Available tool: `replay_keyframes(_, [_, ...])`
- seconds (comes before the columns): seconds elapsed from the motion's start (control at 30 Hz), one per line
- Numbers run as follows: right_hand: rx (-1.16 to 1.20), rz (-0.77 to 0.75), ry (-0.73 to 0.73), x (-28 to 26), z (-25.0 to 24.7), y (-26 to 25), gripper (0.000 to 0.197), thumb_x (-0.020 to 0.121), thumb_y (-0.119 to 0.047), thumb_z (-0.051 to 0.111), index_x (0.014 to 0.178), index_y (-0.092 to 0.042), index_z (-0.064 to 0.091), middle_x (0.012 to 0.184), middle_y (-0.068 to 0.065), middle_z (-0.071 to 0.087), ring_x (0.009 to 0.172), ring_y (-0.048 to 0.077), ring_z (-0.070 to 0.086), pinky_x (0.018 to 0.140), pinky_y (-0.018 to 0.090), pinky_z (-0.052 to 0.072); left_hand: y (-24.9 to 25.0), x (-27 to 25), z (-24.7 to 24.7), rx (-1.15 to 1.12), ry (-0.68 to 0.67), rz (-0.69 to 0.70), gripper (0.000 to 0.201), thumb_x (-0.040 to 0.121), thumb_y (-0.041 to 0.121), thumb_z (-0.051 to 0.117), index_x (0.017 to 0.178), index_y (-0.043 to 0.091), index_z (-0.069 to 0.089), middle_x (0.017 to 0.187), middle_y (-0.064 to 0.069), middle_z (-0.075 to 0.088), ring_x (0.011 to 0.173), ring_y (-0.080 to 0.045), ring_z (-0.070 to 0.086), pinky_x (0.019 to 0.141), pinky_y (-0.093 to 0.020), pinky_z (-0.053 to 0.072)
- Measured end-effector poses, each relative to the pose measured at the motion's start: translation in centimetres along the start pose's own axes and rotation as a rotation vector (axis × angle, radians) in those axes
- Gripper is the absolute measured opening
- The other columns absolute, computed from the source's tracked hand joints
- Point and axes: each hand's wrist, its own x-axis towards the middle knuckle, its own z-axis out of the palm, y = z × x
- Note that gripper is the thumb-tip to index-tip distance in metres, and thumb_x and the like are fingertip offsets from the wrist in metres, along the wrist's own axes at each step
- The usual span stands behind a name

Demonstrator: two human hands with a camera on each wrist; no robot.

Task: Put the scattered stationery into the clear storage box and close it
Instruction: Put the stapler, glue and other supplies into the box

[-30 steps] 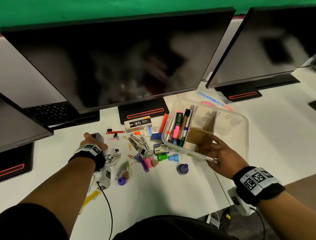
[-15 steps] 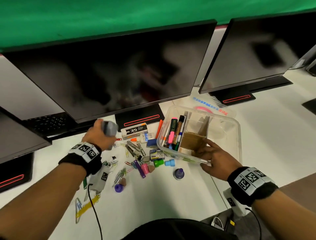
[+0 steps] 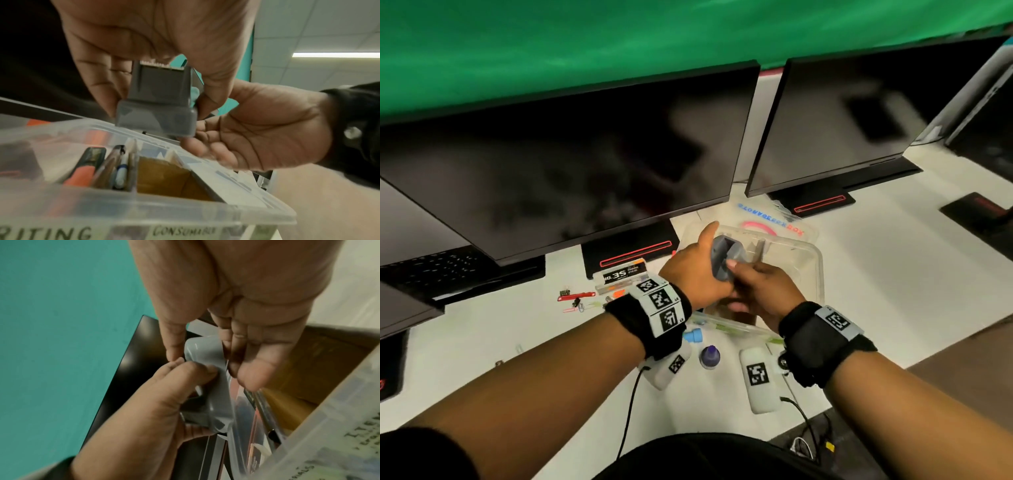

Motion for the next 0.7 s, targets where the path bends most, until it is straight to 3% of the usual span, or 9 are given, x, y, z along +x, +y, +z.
replay_keyframes(0.1, [0.05,0.012,0.064,0.5,-0.7,0.1,0.039,0.085,-0.024,0.066,0.112,0.004,0.059,0.1,0.024,0.067,0.082,0.026,0.063,0.066,0.032,0.056,0.0,0.2,1.3,-0.009,-0.017,0.049,0.102,0.067,0.037,0.069,0.145,0.037,0.003,0.123,-0.009,0.059,0.11,-0.028,0.06,0.09,-0.037,0.052])
replay_keyframes(0.23, [-0.008,-0.026,0.142,1.0,-2.0,-0.9,0.018,0.087,-0.017,0.061,0.095,-0.001,0.06,0.09,0.02,0.065,0.075,0.029,0.064,0.061,0.033,0.054,-0.6,0.3,1.3,-0.065,-0.133,0.077,0.105,0.066,0.045,0.075,0.143,0.042,0.003,0.129,-0.004,0.058,0.112,-0.022,0.06,0.094,-0.039,0.051])
replay_keyframes(0.3, [-0.002,-0.062,0.241,1.6,-3.3,-2.0,0.016,0.09,-0.016,0.057,0.096,-0.002,0.058,0.091,0.017,0.065,0.077,0.028,0.065,0.06,0.033,0.054,-1.3,0.1,0.4,0.042,-0.16,0.08,0.09,0.069,0.048,0.075,0.141,0.035,0.022,0.129,0.002,0.059,0.113,-0.018,0.059,0.094,-0.033,0.049])
replay_keyframes(0.4, [-0.019,-0.086,0.413,3.1,-5.3,-3.0,0.02,0.089,-0.015,0.056,0.098,0.002,0.054,0.091,0.017,0.061,0.081,0.032,0.063,0.064,0.04,0.056,-3.5,-0.4,-0.4,0.26,-0.306,0.071,0.052,0.075,0.048,0.07,0.119,0.029,0.052,0.111,0.006,0.064,0.098,-0.013,0.059,0.084,-0.029,0.05])
replay_keyframes(0.5, [-0.184,0.037,0.498,4.9,-6.8,-2.1,0.027,0.087,-0.022,0.059,0.095,0.004,0.056,0.094,0.021,0.065,0.088,0.036,0.064,0.078,0.048,0.056,-5.2,-0.8,-0.3,0.397,-0.476,0.096,0.033,0.08,0.044,0.066,0.11,0.031,0.061,0.107,0.005,0.064,0.106,-0.016,0.05,0.091,-0.036,0.046])
replay_keyframes(0.6, [-0.403,0.238,0.445,5.7,-6.8,-1.5,0.034,0.093,-0.031,0.05,0.084,0.002,0.056,0.098,0.023,0.066,0.096,0.04,0.064,0.088,0.05,0.053,-5.6,-1.0,-0.1,0.423,-0.463,0.171,0.025,0.09,0.033,0.055,0.114,0.029,0.063,0.11,0.004,0.066,0.117,-0.019,0.043,0.103,-0.035,0.033])
replay_keyframes(0.7, [-0.585,0.311,0.381,6.5,-7.1,-1.8,0.039,0.096,-0.029,0.043,0.082,0.004,0.059,0.098,0.024,0.066,0.094,0.039,0.065,0.089,0.048,0.053,-5.6,-1.1,-0.1,0.417,-0.435,0.19,0.026,0.093,0.029,0.052,0.117,0.026,0.062,0.114,0.003,0.066,0.123,-0.018,0.042,0.11,-0.034,0.026])
